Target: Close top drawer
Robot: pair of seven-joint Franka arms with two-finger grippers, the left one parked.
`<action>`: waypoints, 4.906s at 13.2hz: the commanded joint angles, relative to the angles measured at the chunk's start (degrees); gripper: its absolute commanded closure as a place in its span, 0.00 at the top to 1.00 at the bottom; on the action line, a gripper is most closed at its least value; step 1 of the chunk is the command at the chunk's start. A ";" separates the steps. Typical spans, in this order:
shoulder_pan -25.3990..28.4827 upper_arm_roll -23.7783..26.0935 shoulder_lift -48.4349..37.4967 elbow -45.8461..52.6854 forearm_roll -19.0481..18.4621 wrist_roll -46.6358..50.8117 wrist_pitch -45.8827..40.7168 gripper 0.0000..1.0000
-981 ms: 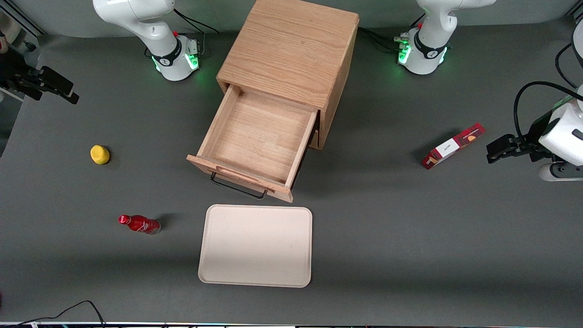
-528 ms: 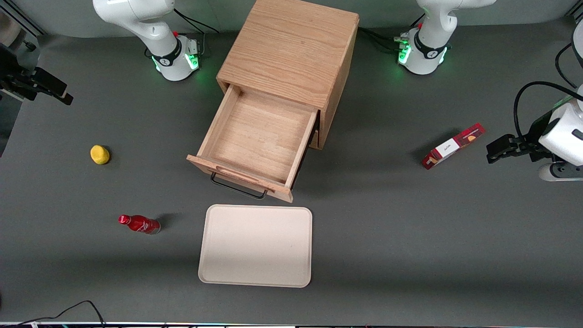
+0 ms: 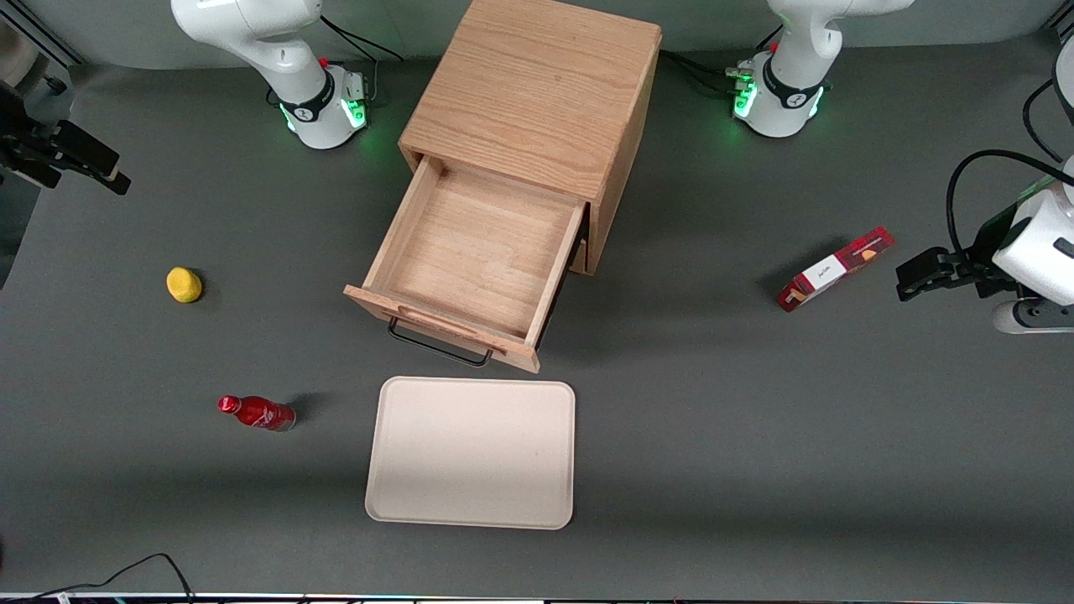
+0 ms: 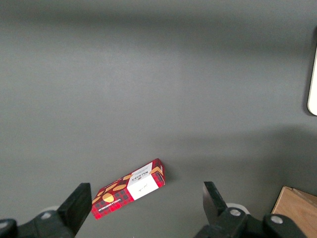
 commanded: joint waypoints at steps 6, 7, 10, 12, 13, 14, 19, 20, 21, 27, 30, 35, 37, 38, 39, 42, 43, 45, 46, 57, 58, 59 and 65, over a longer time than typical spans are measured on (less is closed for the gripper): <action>2.21 8.85 26.64 33.91 5.02 -10.73 -7.33 1.00; 2.21 10.70 29.29 36.99 4.93 -11.62 -6.80 1.00; 2.73 13.97 34.41 40.19 4.58 -16.35 -3.39 1.00; 4.23 13.97 35.64 40.10 4.40 -25.54 -1.97 1.00; 4.32 13.97 36.43 40.10 4.40 -31.34 -1.88 1.00; 4.41 13.97 37.13 40.10 4.40 -35.75 -1.88 1.00; 4.85 13.97 38.99 39.75 4.92 -55.65 -0.91 1.00; 4.67 14.32 38.64 39.40 5.28 -55.40 -1.00 1.00; 4.15 15.28 38.89 39.31 6.32 -55.39 -1.00 1.00; 2.39 15.20 44.51 39.40 12.31 -55.48 1.55 1.00; 2.91 15.38 48.64 39.57 12.49 -55.39 4.27 1.00; 2.74 14.85 52.34 39.75 16.88 -54.96 5.85 1.00; 3.44 15.11 53.39 39.66 16.97 -52.78 6.82 1.00; 3.44 15.46 53.66 39.58 16.88 -51.89 6.82 1.00; 3.79 15.46 53.92 39.57 16.71 -51.88 6.91 1.00; 3.97 15.46 54.19 38.79 16.44 -52.05 6.91 1.00; 3.97 15.46 54.28 37.91 16.36 -52.14 6.91 1.00; 3.97 15.55 54.37 37.38 16.53 -52.14 6.83 1.00; 3.97 15.55 54.28 37.29 16.62 -52.32 6.74 1.00; 3.97 16.96 54.72 34.48 17.06 -52.05 6.91 1.00; 4.06 16.96 54.72 33.95 17.06 -52.05 7.09 1.00; 4.06 17.39 54.63 33.34 16.80 -52.05 7.78 1.00; 4.50 20.38 53.58 31.15 16.36 -51.88 8.41 1.00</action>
